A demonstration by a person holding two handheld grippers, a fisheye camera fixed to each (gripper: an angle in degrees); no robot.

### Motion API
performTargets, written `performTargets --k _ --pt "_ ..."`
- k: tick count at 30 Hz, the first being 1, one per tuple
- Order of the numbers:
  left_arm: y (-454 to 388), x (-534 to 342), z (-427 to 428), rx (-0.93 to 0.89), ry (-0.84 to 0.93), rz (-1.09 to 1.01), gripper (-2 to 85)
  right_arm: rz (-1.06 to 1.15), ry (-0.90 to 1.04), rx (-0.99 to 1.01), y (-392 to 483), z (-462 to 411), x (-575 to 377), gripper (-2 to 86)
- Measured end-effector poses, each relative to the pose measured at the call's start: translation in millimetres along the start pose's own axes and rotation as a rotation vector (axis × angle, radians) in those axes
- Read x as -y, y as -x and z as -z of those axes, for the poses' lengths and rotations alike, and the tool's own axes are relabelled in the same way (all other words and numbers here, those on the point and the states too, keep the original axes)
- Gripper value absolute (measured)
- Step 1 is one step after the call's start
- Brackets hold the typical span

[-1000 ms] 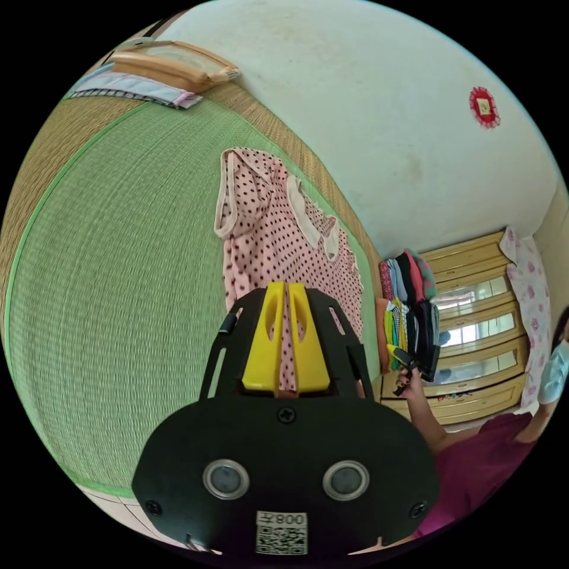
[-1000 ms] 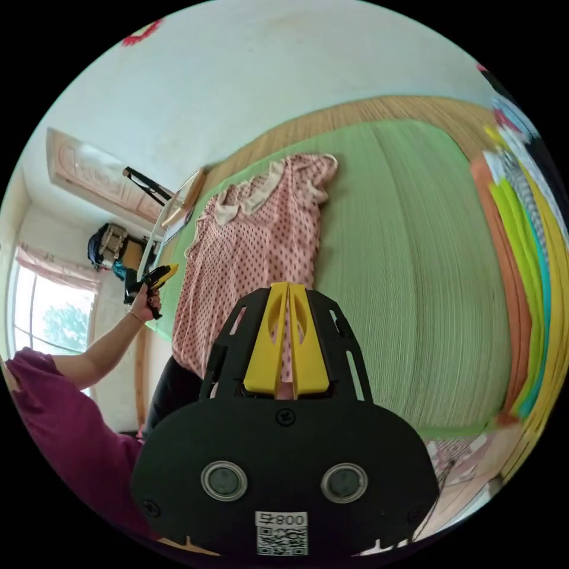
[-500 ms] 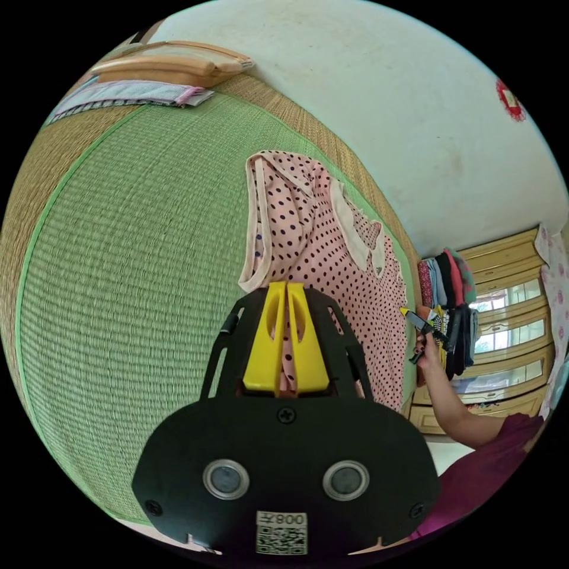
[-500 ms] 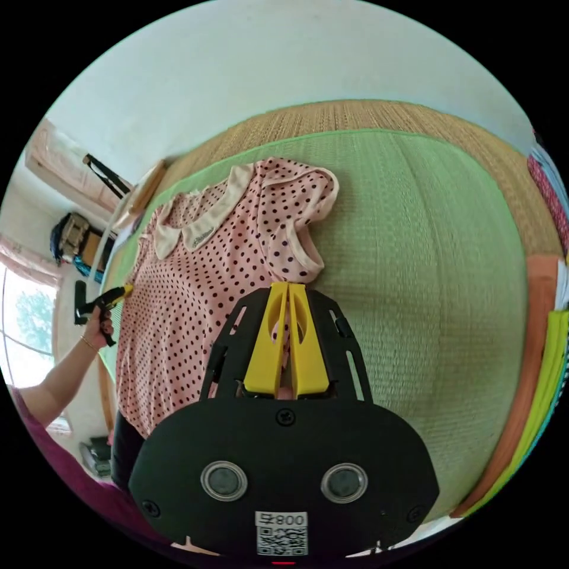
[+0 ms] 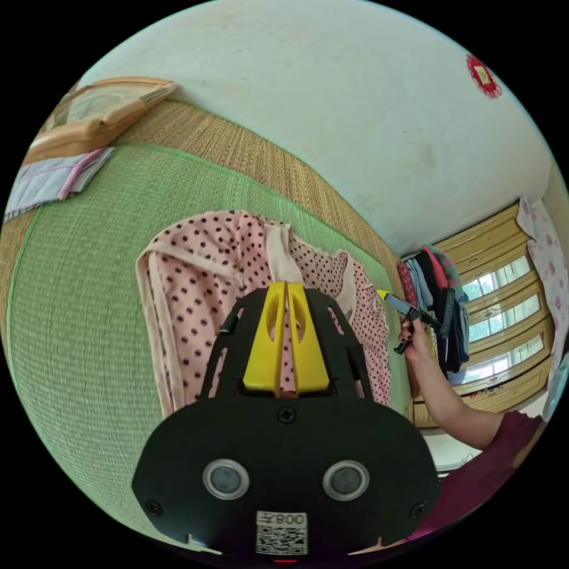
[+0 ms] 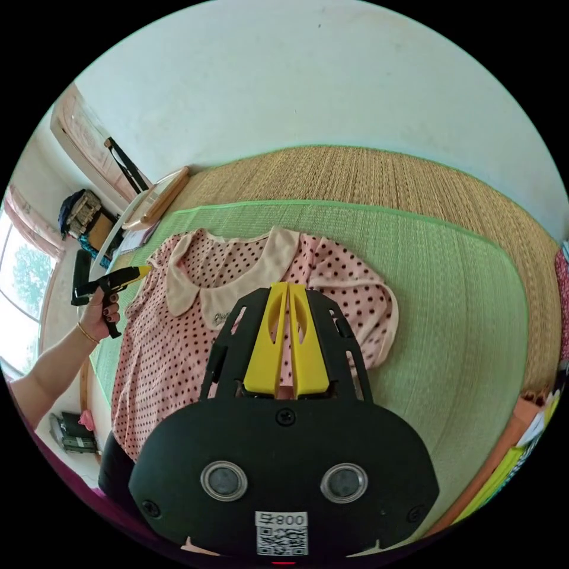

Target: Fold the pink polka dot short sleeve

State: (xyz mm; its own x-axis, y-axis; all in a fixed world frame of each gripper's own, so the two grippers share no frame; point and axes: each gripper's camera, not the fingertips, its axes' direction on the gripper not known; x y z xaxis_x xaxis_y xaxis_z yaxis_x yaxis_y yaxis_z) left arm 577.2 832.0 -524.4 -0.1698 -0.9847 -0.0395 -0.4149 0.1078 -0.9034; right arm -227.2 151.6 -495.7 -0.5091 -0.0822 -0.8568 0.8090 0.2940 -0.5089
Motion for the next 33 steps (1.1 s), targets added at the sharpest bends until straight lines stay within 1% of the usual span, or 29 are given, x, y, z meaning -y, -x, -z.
performTargets --k 2,5,6,9,13,15,16,18,20,23,24,26,29,31,33 --pt "1 16 -13 0.025 -0.004 0.013 0.1 0.002 0.034 -0.043 -3 -20 18 0.0" --pt "6 32 -33 0.136 0.031 0.022 0.1 -0.008 0.09 -0.081 -15 -43 25 0.0" --pt "7 36 -38 0.11 0.02 0.0 0.1 -0.007 0.073 -0.064 -17 -43 25 0.0" --pt "9 41 -42 0.075 -0.016 0.028 0.1 -0.054 0.04 -0.019 -30 -41 23 0.0" --pt "-4 37 -48 -0.017 -0.061 0.021 0.1 -0.008 -0.024 -0.003 -17 -23 5 0.0" --pt "-6 34 -55 0.0 -0.053 0.025 0.2 0.026 -0.068 0.033 -8 -7 -14 0.0" --pt "-6 34 -62 0.013 -0.02 0.025 0.2 0.042 -0.084 0.042 -2 3 -30 0.0" --pt "-5 34 -63 -0.035 -0.055 0.062 0.2 0.06 -0.074 0.05 4 9 -53 0.1" --pt "-14 36 -65 -0.044 -0.073 0.046 0.4 0.077 -0.036 0.065 8 12 -79 0.1" --pt "-36 41 -79 0.013 -0.015 -0.018 1.1 0.074 0.017 -0.009 8 8 -104 0.3" --pt "-47 43 -83 0.018 -0.019 -0.047 1.7 0.065 0.017 -0.001 6 9 -108 0.4" --pt "-63 46 -88 -0.009 -0.034 -0.08 2.9 0.023 -0.067 0.056 -2 29 -127 0.8" --pt "-104 55 -109 -0.077 -0.01 -0.169 5.2 -0.04 -0.201 0.048 -12 65 -156 2.1" --pt "-151 63 -140 -0.135 0.064 -0.272 6.9 -0.068 -0.261 -0.001 -19 79 -173 3.9" --pt "-190 69 -168 -0.177 0.124 -0.352 7.6 -0.085 -0.279 -0.03 -27 82 -183 5.6"
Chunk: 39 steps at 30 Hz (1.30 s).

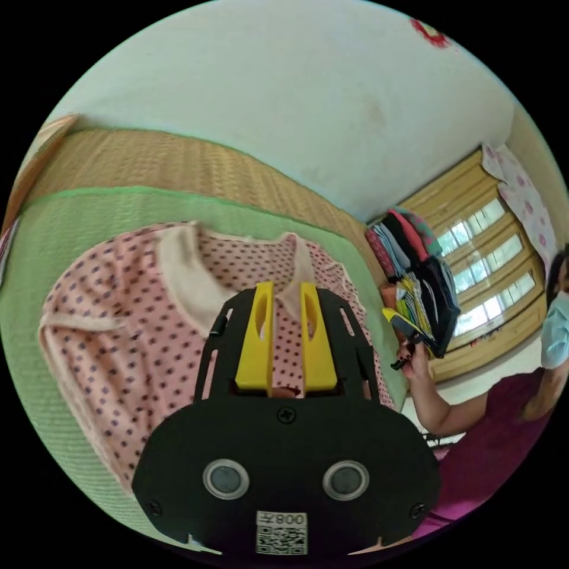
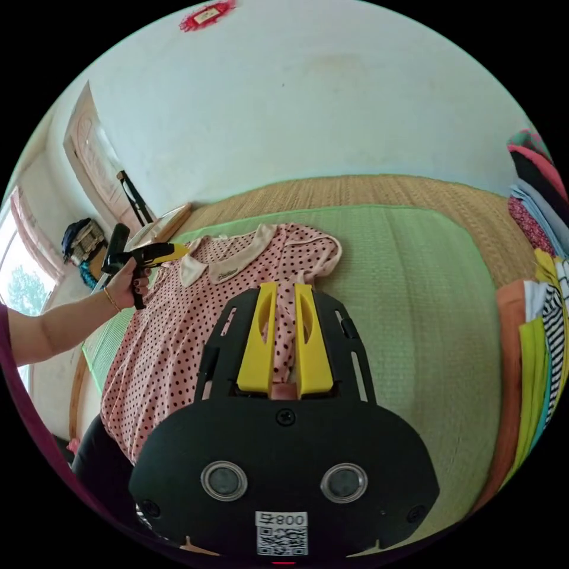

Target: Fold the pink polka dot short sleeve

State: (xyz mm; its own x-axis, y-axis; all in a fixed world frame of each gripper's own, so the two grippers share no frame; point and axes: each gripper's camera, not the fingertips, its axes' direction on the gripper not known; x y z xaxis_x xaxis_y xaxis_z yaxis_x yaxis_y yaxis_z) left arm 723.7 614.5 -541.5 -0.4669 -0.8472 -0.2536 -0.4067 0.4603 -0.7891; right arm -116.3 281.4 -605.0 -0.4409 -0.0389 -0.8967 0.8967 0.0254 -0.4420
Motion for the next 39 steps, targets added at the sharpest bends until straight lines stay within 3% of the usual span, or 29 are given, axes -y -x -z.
performTargets --k 4,11,21,24,29,34,39 --pt "-66 48 -83 -0.085 0.122 -0.156 8.5 -0.034 0.038 0.044 -25 -15 -5 6.7" --pt "-143 106 -190 -0.03 0.257 -0.302 9.2 -0.05 0.104 0.097 -49 -32 -2 6.0" --pt "-203 150 -303 0.256 0.468 -0.405 7.6 -0.066 0.176 0.151 -66 -52 12 2.9" --pt "-209 154 -308 0.302 0.459 -0.412 3.7 -0.051 0.196 0.166 -67 -58 16 1.7" --pt "-205 161 -290 0.228 0.374 -0.369 1.2 -0.013 0.164 0.154 -64 -56 22 0.4" --pt "-170 161 -240 0.081 0.219 -0.227 0.7 0.069 0.115 0.132 -53 -45 29 0.2" --pt "-120 149 -213 0.058 0.174 -0.075 0.6 0.154 0.13 0.2 -37 -50 38 0.1"
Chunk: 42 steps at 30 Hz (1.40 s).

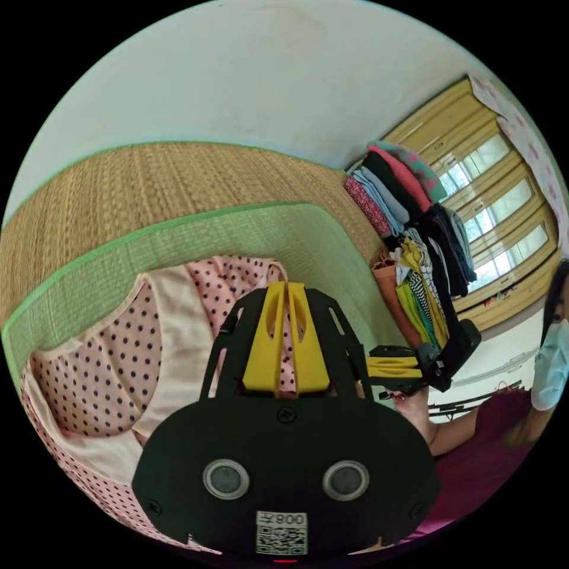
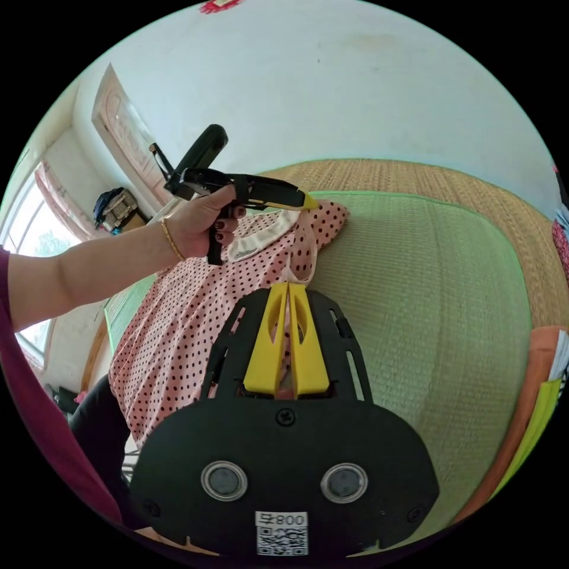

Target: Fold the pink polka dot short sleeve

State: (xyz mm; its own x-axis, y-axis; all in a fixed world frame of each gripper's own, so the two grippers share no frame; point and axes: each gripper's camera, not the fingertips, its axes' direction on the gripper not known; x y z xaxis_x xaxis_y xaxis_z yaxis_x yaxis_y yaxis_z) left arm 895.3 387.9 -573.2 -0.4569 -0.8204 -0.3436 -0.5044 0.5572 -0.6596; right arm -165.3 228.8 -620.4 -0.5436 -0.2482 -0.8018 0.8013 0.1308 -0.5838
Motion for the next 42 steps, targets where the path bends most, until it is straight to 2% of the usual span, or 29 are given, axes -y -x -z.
performTargets --k 9,18,21,24,28,31,33,36,39,42 --pt "48 -25 -1 -0.002 0.034 0.111 1.9 0.071 0.157 0.042 10 -39 20 0.2" --pt "64 -40 13 -0.011 0.039 0.103 3.5 0.118 0.235 0.181 9 -47 38 1.3" --pt "65 -49 27 -0.04 -0.007 0.098 3.5 0.142 0.239 0.163 13 -44 44 0.9" --pt "51 -60 40 -0.116 -0.029 0.042 3.3 0.123 0.162 0.124 12 -27 51 0.4" --pt "32 -83 34 -0.098 0.069 -0.057 2.8 0.054 0.045 0.039 6 -11 57 0.2" --pt "38 -98 28 -0.064 0.141 -0.033 2.2 0.038 0.147 -0.001 6 -35 63 0.1" --pt "42 -106 36 -0.105 0.111 -0.02 1.9 0.039 0.232 -0.032 8 -53 66 0.1" --pt "41 -119 53 -0.106 0.074 -0.045 1.5 0.048 0.231 -0.054 12 -50 73 0.0" --pt "45 -136 51 -0.083 0.147 -0.063 1.0 0.027 0.224 -0.023 7 -48 77 0.0" --pt "50 -154 80 -0.097 0.034 -0.034 0.8 0.013 0.196 0.011 3 -37 81 0.1"
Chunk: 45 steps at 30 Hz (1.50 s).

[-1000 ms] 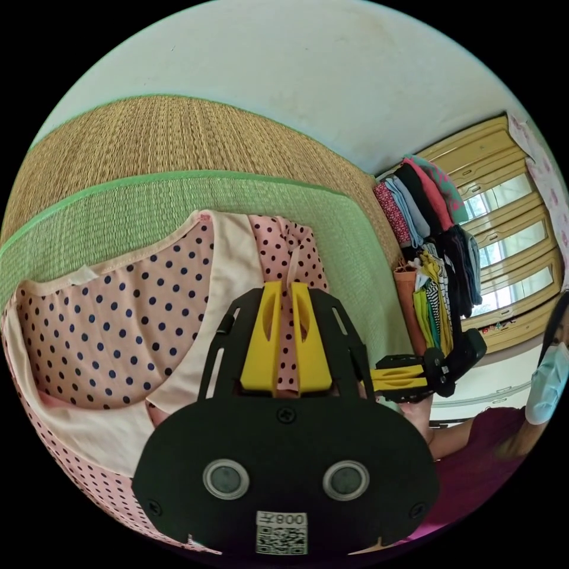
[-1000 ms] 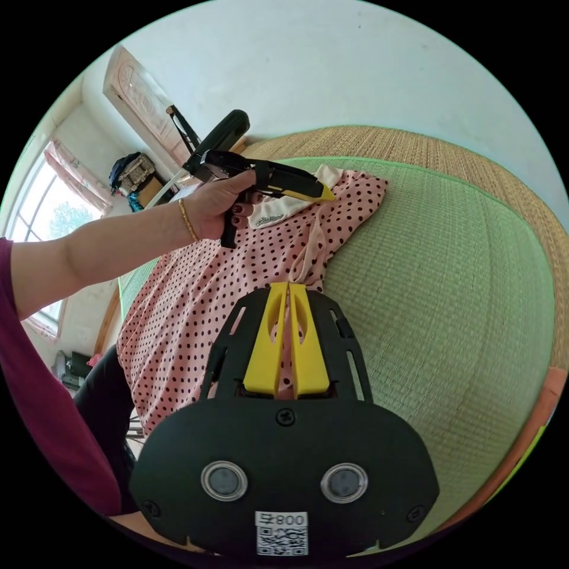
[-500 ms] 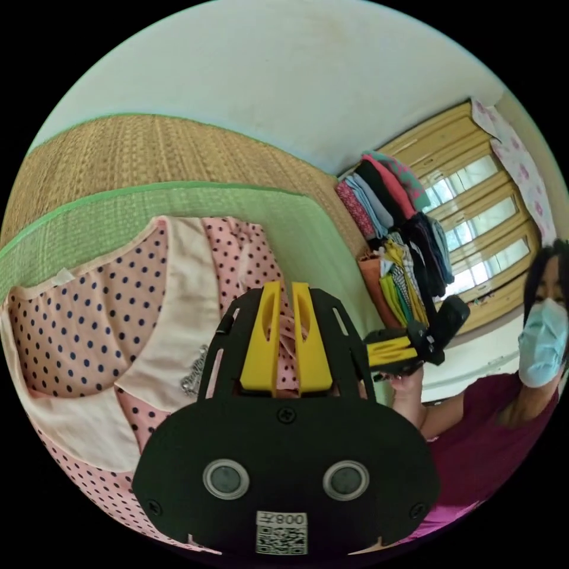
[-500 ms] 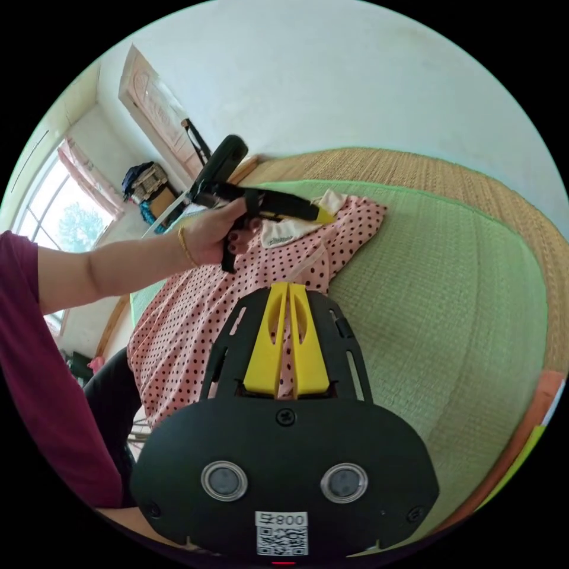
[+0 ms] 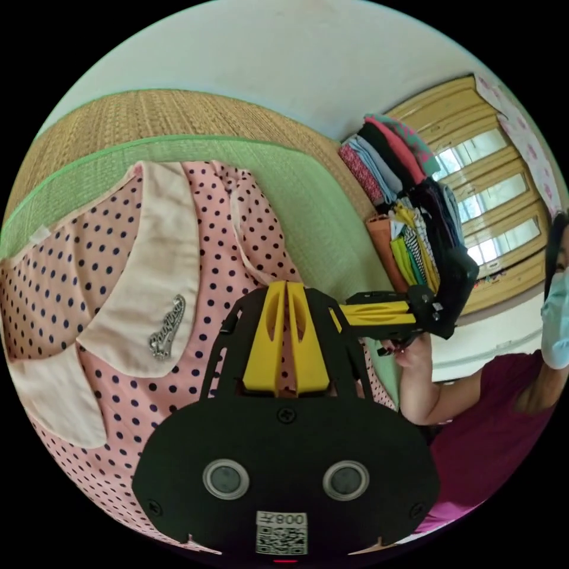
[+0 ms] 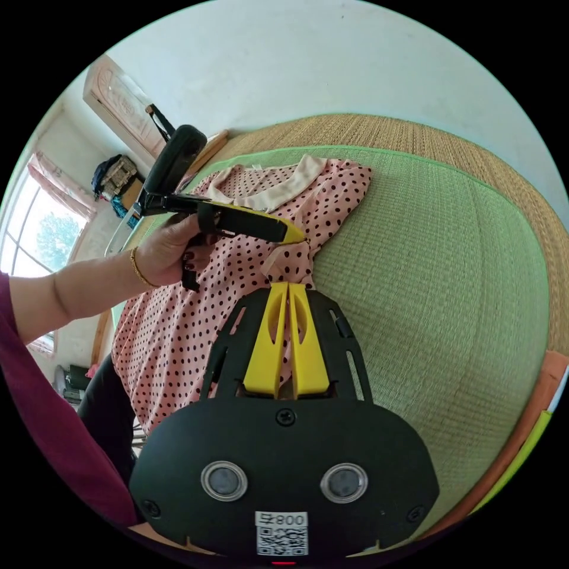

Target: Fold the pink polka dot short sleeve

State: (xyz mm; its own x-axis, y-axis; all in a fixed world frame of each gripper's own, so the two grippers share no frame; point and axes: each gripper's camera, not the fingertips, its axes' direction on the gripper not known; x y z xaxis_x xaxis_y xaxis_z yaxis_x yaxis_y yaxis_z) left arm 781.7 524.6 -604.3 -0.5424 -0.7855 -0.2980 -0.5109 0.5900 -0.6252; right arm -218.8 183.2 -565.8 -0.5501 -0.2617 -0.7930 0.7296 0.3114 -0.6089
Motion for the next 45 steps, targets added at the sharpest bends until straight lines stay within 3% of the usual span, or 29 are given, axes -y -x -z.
performTargets --k 8,13,16,21,30,38,45 --pt "13 -114 106 0.04 -0.238 0.147 3.5 -0.079 -0.254 0.164 -23 57 -14 0.1" --pt "45 -249 205 0.305 -0.421 0.423 6.8 -0.114 -0.35 0.287 -25 71 -21 0.2" --pt "67 -309 240 0.375 -0.472 0.557 8.1 -0.115 -0.362 0.296 -5 74 -9 0.3" --pt "94 -369 266 0.408 -0.55 0.659 9.2 -0.007 -0.259 0.285 67 55 53 1.0" --pt "134 -409 280 0.281 -0.556 0.673 4.8 0.291 -0.011 0.294 251 -60 204 6.4" --pt "147 -449 297 0.205 -0.632 0.664 1.3 0.511 0.133 0.073 406 -174 322 7.1" --pt "155 -471 308 0.152 -0.661 0.64 1.0 0.635 0.221 -0.046 488 -251 374 6.4"
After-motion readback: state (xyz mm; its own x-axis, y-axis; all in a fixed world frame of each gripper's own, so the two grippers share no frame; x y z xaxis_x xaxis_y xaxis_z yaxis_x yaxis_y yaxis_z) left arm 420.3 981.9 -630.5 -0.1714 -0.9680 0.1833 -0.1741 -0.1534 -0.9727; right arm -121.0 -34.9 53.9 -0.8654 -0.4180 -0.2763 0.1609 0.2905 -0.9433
